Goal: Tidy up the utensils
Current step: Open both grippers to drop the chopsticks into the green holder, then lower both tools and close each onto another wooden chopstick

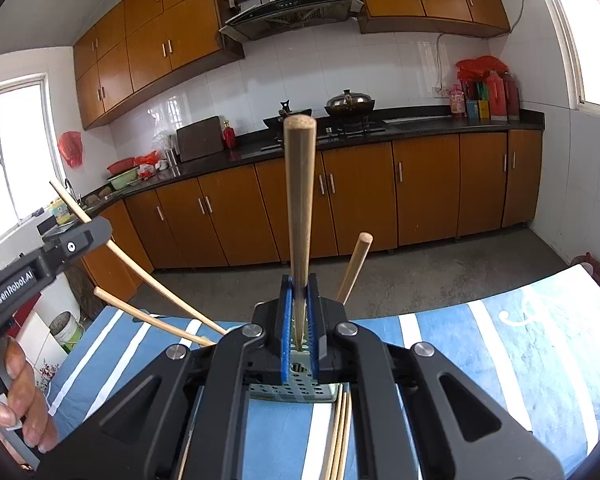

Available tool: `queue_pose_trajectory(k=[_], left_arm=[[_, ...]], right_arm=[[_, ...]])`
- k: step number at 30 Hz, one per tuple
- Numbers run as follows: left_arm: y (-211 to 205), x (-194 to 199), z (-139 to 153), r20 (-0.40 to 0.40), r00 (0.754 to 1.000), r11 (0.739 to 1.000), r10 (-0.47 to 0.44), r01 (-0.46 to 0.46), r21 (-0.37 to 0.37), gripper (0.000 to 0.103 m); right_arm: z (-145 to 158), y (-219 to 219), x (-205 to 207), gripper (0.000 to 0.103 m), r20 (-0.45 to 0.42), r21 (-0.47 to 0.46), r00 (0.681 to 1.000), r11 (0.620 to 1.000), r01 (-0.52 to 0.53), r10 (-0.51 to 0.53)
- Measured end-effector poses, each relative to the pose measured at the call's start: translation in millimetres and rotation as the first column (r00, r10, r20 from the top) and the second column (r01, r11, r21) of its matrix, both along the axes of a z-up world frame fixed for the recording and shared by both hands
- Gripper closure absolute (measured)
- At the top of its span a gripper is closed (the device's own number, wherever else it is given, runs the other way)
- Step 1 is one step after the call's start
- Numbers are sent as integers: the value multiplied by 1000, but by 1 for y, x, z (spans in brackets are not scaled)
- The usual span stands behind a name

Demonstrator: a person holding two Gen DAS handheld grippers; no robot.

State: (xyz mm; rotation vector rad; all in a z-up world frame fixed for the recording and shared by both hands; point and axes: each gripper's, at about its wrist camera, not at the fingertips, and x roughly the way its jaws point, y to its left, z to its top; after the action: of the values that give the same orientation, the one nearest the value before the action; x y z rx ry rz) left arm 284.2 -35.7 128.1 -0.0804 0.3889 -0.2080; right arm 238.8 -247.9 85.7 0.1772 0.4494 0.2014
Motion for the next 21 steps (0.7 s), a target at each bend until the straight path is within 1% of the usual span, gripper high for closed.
queue_pose_trajectory(k=[3, 5, 7, 8, 9, 11, 14, 17, 20, 21], left_arm=[[0, 6, -9, -39, 999, 1000, -4, 4, -2, 95], [2, 8, -12, -58, 998, 1000, -3, 3, -13, 91], [4, 7, -14, -65, 998, 1000, 1, -2, -14, 77], [6, 6, -14, -64, 998, 1000, 4, -5, -14, 74], [8, 4, -14, -64, 998, 1000, 4, -5, -16, 70], [11, 2, -14, -64, 998, 1000, 7, -8, -21, 69], [18, -4, -11, -65, 998, 999, 15, -18, -39, 67], [28, -21, -3, -48, 999, 998, 19, -22, -61, 64], [41, -46, 1, -32, 999, 998, 31, -32, -51, 60], [43, -53, 0, -30, 999, 998, 33, -34, -47, 57]], right_arm=[[-3, 1, 1, 95, -20, -1, 1000, 1000, 3, -3], [-2, -1, 0, 94, -23, 11, 1000, 1000, 2, -1], [-1, -3, -2, 94, -21, 12, 1000, 1000, 6, -6], [1, -4, -5, 92, -18, 13, 1000, 1000, 9, -9], [3, -6, -7, 82, -13, 15, 1000, 1000, 13, -13], [6, -8, -13, 67, 9, 21, 1000, 1000, 22, -22], [11, -14, -24, 67, 39, 16, 999, 999, 35, -35], [14, -23, -40, 67, 56, 23, 997, 998, 51, -52], [9, -36, -56, 67, 52, 12, 995, 997, 80, -81], [6, -39, -61, 67, 45, 7, 995, 996, 88, -88]])
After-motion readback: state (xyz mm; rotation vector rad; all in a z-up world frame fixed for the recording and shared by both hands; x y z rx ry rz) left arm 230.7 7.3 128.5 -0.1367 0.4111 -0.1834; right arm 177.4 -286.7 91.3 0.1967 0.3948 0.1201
